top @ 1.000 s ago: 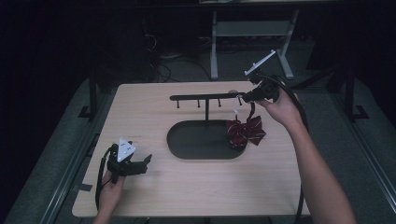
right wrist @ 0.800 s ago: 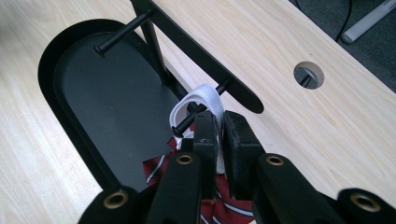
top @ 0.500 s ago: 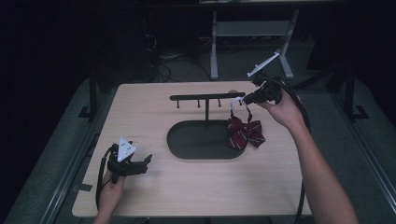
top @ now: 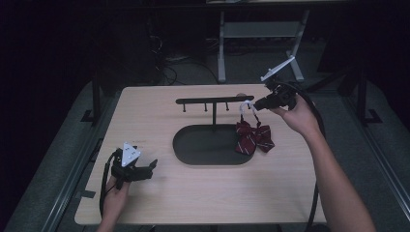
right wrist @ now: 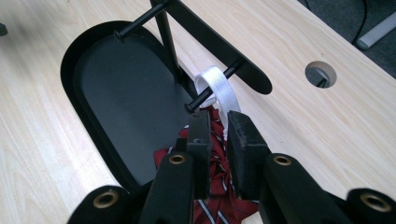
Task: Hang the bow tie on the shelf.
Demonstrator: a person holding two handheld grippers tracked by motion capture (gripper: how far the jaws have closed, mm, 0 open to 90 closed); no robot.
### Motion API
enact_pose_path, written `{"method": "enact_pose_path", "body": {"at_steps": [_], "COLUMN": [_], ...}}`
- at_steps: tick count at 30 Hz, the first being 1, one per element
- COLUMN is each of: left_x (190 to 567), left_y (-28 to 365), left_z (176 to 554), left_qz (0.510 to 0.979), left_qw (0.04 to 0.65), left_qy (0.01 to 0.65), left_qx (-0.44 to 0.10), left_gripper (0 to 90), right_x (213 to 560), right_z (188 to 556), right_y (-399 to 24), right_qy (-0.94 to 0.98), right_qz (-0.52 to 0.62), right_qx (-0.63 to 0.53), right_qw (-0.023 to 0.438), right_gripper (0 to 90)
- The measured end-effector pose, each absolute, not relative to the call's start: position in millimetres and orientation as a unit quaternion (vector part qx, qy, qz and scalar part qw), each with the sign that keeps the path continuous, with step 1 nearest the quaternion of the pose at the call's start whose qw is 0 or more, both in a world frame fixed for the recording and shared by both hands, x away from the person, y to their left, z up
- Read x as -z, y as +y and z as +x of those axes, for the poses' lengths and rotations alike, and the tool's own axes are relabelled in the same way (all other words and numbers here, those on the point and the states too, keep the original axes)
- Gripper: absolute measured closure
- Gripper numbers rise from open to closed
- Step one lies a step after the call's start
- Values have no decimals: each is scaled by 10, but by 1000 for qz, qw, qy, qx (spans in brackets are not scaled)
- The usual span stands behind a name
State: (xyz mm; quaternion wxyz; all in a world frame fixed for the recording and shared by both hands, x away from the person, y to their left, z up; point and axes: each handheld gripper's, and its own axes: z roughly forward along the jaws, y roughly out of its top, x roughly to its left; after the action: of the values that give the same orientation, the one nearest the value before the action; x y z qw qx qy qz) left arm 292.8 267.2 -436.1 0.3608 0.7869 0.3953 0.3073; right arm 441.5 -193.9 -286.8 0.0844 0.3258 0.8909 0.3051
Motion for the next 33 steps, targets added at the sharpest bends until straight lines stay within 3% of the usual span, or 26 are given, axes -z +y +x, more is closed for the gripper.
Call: {"method": "enact_pose_path", "body": {"at_steps": [33], "left_x": [4356], "left_y": [2685], "left_z": [2931], "left_qz": [784], "left_qw": [364], "left_qy": [398], "left_qx": [-307], "left_gripper": [131], "right_x": [3110], "right_z": [4432], "right_y": [-2119], "right_qy": [881], "right_qz": [343], "right_qx": [-321], "right_qw": [56], "right_gripper": [632]}}
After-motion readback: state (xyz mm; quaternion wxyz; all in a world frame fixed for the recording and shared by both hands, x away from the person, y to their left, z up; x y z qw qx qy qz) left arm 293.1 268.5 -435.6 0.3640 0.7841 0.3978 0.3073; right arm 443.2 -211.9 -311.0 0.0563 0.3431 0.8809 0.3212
